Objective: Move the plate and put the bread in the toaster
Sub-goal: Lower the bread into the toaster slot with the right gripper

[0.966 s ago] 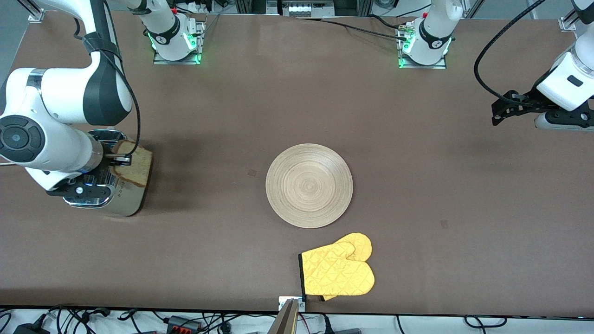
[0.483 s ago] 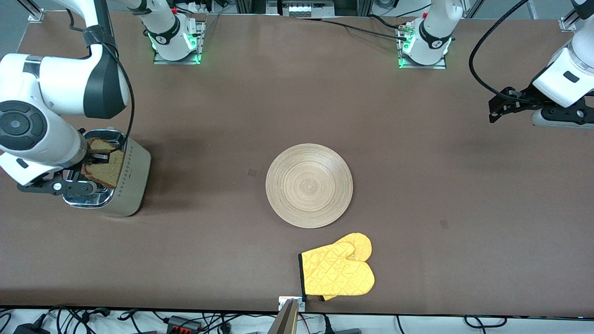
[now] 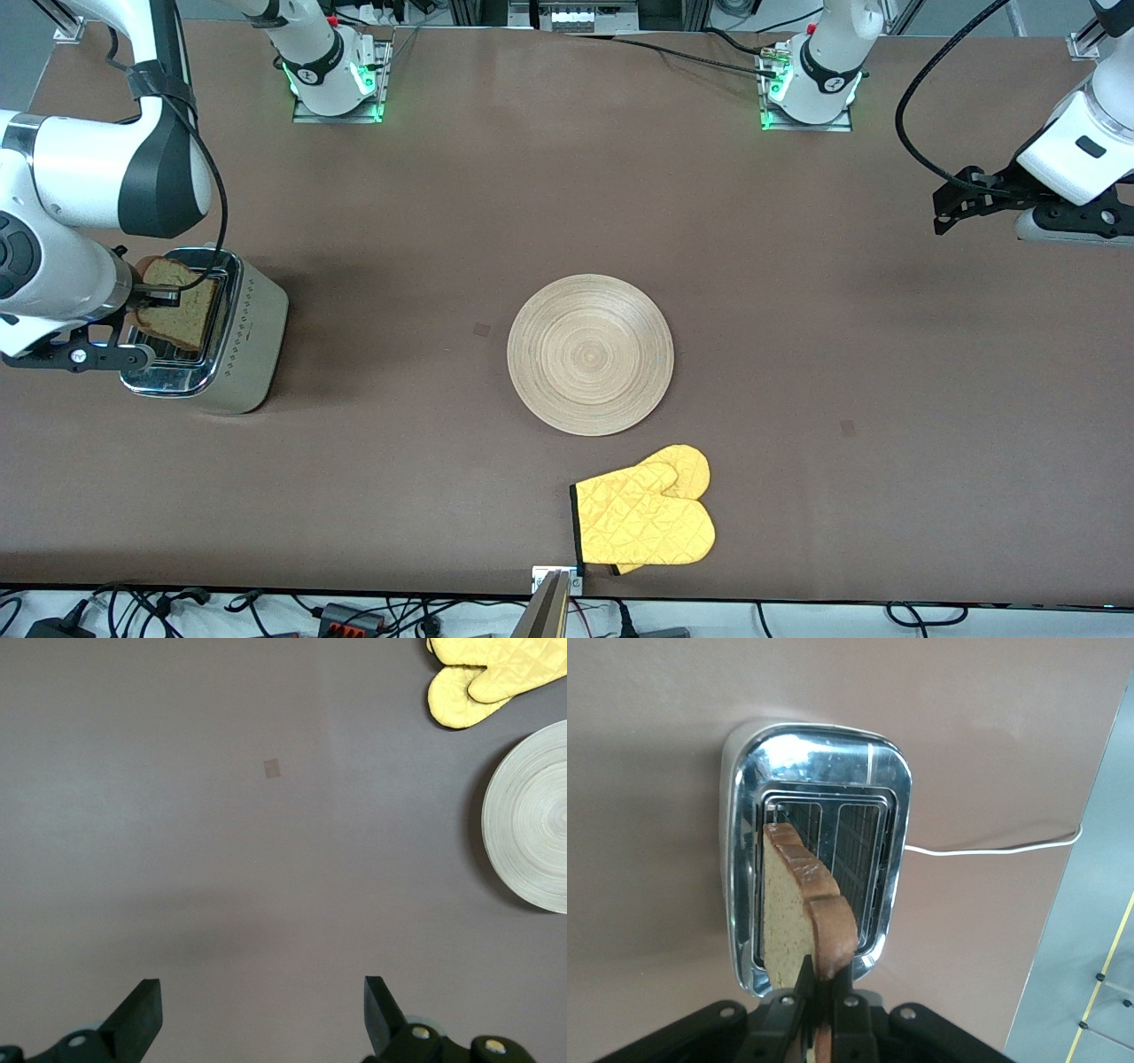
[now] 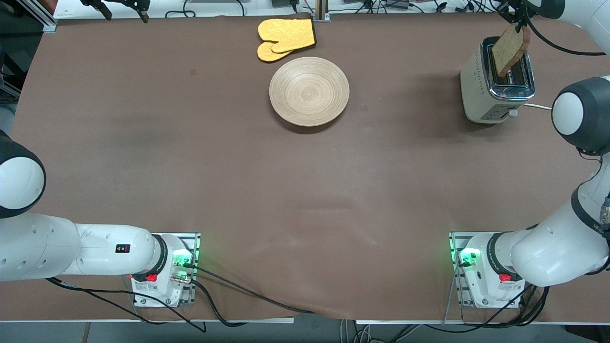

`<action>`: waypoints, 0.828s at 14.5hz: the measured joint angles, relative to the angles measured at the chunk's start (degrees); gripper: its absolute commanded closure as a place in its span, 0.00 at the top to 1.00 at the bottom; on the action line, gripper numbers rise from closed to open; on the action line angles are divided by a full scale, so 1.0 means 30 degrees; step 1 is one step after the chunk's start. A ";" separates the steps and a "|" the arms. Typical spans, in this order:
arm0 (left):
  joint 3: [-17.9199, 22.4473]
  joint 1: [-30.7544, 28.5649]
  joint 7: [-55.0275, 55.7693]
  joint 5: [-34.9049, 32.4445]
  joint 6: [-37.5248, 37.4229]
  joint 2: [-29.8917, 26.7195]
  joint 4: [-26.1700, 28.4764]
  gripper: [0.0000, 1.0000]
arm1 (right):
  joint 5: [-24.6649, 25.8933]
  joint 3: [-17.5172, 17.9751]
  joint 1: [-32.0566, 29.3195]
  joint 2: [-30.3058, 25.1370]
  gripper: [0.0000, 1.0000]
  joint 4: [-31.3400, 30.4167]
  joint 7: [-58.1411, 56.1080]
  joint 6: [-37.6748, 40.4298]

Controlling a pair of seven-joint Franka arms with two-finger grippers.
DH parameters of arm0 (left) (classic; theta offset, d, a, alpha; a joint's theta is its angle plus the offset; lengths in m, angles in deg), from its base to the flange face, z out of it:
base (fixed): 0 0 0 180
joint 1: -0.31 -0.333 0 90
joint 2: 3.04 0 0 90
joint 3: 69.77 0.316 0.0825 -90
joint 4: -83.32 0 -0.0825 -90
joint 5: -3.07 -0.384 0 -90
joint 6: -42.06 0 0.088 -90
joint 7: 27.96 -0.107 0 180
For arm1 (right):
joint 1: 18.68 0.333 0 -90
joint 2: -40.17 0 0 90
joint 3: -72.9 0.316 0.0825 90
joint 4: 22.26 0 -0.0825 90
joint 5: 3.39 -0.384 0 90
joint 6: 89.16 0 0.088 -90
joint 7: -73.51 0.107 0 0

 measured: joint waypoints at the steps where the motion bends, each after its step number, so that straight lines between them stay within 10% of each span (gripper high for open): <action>1: 0.0000 -0.0001 0.0000 0.0000 0.0000 0.0000 0.0000 1.00 | 0.0000 -0.0001 -0.0128 0.0007 0.00 -0.0126 -0.0126 -0.0081; 12: 0.0001 -0.0031 0.0000 0.0000 -0.0001 0.0000 -0.0001 1.00 | -0.0002 0.0013 -0.0283 0.0022 0.00 -0.1017 -0.0256 -0.0503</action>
